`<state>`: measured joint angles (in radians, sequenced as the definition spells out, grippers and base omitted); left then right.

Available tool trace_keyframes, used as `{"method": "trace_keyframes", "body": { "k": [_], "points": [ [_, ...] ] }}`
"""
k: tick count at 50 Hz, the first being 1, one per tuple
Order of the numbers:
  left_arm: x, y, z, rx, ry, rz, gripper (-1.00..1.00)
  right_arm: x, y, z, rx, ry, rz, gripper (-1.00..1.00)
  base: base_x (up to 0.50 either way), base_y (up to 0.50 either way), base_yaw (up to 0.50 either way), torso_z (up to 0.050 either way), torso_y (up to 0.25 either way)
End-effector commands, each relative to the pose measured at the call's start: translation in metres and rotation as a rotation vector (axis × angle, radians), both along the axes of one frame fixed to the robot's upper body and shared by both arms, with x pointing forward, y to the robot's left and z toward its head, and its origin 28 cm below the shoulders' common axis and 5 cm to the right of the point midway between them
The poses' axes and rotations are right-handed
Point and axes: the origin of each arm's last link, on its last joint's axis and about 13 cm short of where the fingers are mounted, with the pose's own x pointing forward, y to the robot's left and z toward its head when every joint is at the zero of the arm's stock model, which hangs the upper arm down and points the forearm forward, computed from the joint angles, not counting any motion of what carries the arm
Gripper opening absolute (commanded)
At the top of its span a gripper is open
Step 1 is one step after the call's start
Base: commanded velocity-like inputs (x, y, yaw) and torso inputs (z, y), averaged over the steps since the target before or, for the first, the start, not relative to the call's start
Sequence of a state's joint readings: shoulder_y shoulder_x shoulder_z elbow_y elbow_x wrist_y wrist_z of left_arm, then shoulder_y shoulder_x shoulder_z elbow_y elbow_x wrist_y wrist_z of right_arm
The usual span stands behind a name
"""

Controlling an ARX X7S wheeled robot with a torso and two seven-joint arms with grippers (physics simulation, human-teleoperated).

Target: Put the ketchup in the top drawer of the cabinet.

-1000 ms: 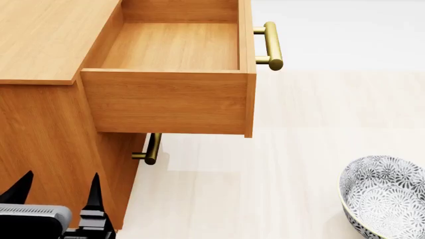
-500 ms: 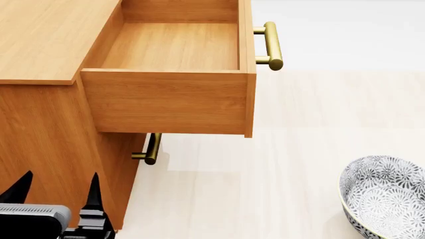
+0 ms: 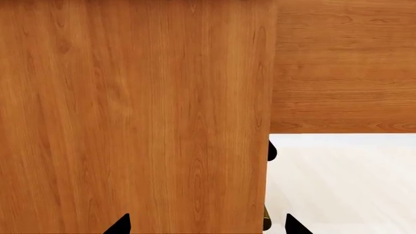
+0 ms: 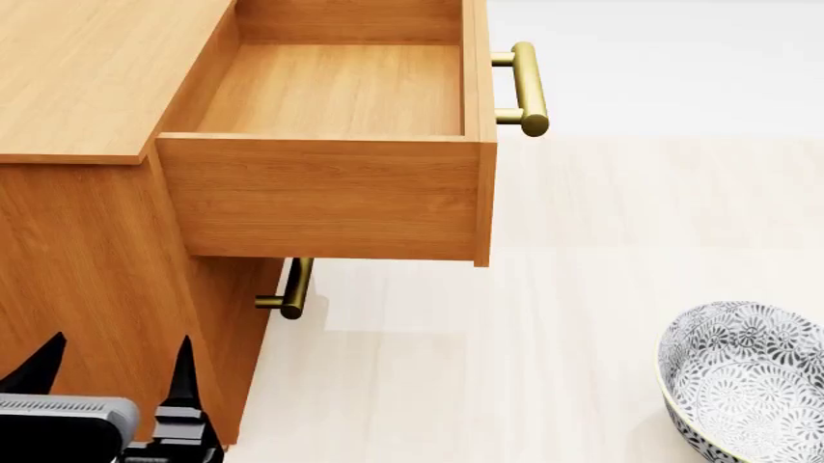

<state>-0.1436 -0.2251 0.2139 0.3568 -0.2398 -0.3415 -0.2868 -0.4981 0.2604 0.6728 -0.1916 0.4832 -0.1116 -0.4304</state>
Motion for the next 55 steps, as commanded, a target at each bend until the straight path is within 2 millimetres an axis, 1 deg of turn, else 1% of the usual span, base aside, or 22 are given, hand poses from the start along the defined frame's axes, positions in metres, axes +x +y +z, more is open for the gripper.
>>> {"method": "trace_keyframes", "body": {
  "k": [1, 8, 16, 25, 39, 47, 48, 55],
  "points": [
    [0.001, 0.0, -0.001, 0.0, 0.002, 0.001, 1.0, 0.002, 0.0, -0.004, 0.004, 0.009, -0.01, 1.0, 0.0, 0.0, 0.0, 0.0, 0.0],
    [0.001, 0.0, -0.002, -0.001, 0.004, 0.001, 1.0, 0.002, -0.001, -0.013, 0.014, 0.051, -0.027, 1.0, 0.0, 0.0, 0.0, 0.0, 0.0],
    [0.002, 0.0, -0.002, -0.001, 0.006, 0.0, 1.0, 0.003, -0.002, -0.016, 0.019, 0.081, -0.041, 1.0, 0.0, 0.0, 0.0, 0.0, 0.0],
    [0.002, 0.001, -0.002, -0.002, 0.006, 0.002, 1.0, 0.001, -0.006, -0.028, 0.026, 0.099, -0.051, 1.0, 0.0, 0.0, 0.0, 0.0, 0.0],
    [0.003, 0.001, -0.003, -0.002, 0.008, 0.004, 1.0, 0.004, -0.007, -0.033, 0.039, 0.111, -0.051, 1.0, 0.0, 0.0, 0.0, 0.0, 0.0],
    [0.003, 0.001, -0.003, -0.002, 0.008, 0.005, 1.0, 0.006, -0.006, -0.03, 0.044, 0.096, -0.046, 1.0, 0.0, 0.0, 0.0, 0.0, 0.0],
    [0.003, 0.001, -0.003, -0.002, 0.009, 0.005, 1.0, 0.006, -0.006, -0.031, 0.043, 0.091, -0.053, -1.0, 0.0, 0.0, 0.0, 0.0, 0.0],
    [0.003, 0.001, -0.004, -0.003, 0.011, 0.005, 1.0, 0.006, -0.005, -0.033, 0.038, 0.096, -0.047, -1.0, 0.0, 0.0, 0.0, 0.0, 0.0]
  ]
}}
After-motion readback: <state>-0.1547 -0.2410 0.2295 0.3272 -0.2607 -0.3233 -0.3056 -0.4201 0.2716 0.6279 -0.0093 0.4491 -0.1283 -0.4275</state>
